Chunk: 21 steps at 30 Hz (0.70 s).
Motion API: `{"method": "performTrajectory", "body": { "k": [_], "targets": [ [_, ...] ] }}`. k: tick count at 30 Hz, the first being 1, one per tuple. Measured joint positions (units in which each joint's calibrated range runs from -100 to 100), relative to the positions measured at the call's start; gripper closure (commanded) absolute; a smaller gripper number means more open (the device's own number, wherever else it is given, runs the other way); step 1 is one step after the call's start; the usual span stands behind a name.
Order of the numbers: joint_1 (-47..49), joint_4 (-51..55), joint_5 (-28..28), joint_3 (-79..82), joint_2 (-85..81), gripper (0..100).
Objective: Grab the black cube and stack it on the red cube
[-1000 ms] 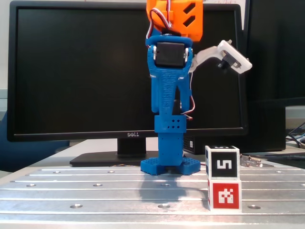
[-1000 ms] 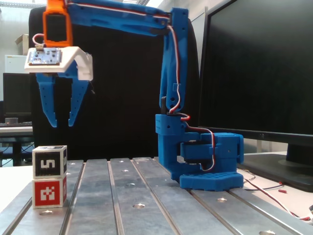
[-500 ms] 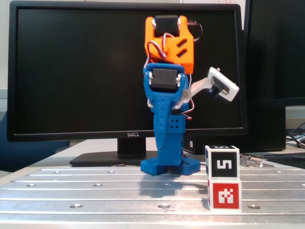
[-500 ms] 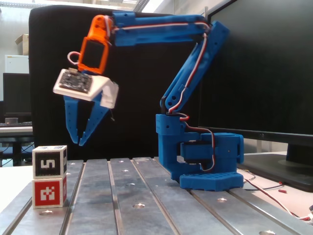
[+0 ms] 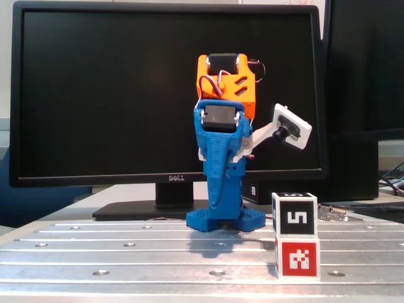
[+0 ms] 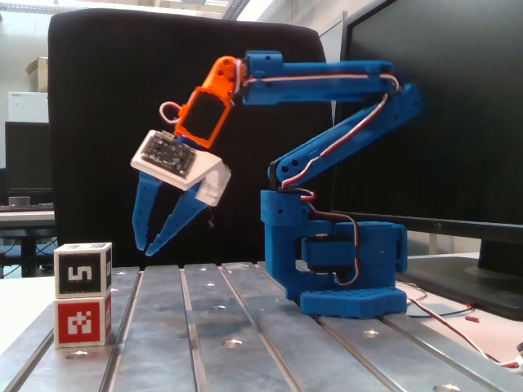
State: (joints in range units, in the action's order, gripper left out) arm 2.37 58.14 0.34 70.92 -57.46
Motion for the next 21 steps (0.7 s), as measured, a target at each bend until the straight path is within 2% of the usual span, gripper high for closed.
{"method": "performTrajectory", "body": {
  "k": [6,21],
  "targets": [
    [-3.26,-0.6,0.0,4.8,-7.61,99],
    [-3.85,1.29,0.0,16.58,-28.67,99]
  ]
}}
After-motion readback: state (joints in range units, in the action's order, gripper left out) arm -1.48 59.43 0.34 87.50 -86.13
